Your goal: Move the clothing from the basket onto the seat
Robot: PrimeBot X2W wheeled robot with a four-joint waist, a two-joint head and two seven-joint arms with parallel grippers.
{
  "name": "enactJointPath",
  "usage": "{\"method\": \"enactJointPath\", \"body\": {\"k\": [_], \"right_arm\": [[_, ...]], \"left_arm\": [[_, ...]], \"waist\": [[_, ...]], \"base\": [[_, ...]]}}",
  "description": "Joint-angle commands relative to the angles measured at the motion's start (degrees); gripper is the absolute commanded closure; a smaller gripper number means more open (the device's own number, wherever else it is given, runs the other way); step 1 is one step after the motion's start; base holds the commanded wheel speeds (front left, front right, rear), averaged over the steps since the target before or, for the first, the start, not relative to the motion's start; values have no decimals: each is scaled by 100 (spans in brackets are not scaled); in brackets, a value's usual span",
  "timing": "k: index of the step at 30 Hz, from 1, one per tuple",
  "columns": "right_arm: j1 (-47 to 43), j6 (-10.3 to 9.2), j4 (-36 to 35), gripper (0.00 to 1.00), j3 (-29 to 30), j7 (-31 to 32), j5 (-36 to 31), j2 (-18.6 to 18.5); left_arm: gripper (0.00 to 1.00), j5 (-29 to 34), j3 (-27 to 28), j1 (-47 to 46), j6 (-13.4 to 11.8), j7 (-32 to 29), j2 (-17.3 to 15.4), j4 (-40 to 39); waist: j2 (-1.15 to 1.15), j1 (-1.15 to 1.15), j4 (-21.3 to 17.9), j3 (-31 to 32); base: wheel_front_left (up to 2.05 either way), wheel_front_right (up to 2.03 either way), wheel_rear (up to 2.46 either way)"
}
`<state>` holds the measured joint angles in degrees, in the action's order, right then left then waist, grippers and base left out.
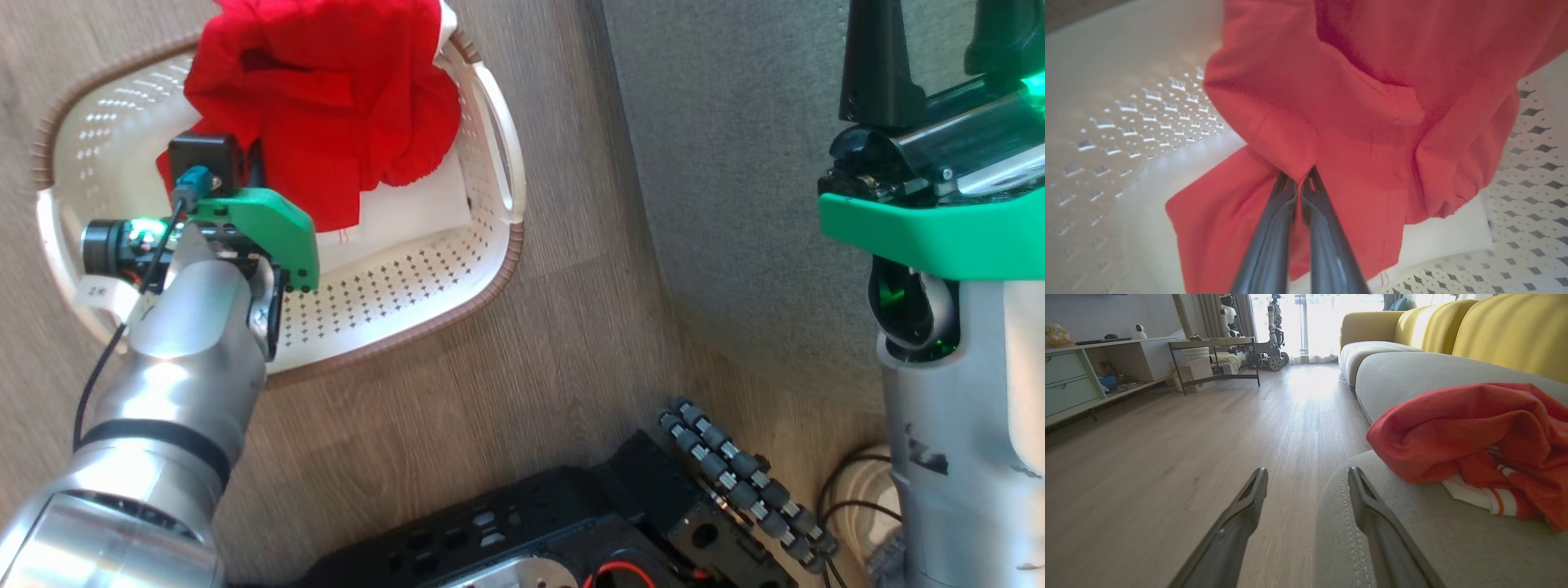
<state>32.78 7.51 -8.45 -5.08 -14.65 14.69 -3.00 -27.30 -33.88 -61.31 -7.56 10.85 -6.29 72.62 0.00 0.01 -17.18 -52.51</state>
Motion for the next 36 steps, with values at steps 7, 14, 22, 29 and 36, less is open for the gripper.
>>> {"method": "enactJointPath", "body": {"k": [7, 14, 22, 29, 36], "right_arm": [[-189, -2, 219, 0, 11, -35, -64, 13], [-501, -2, 876, 0, 30, -35, -282, 13], [-997, -2, 1527, 0, 6, -35, -477, 13], [-1591, -2, 2076, 0, -53, -35, -524, 13], [-2162, -2, 2469, 0, -204, -35, -485, 13]], "left_arm": [[100, -76, 53, 377, 158, 345, 112, -249], [100, -16, -37, 781, 288, 411, 224, -855], [100, 62, -164, 1227, 432, 413, 265, -1424], [100, 31, -325, 1455, 594, 312, 282, -1735], [100, -32, -461, 1671, 676, -25, 271, -2216]], "waist": [[0, -1, 268, 670], [0, -1, 616, 1749], [0, -1, 941, 2903], [0, -1, 1180, 4099], [0, -1, 1309, 5107]], "base": [[0, 0, 0], [0, 0, 0], [0, 0, 0], [0, 0, 0], [0, 0, 0]]}}
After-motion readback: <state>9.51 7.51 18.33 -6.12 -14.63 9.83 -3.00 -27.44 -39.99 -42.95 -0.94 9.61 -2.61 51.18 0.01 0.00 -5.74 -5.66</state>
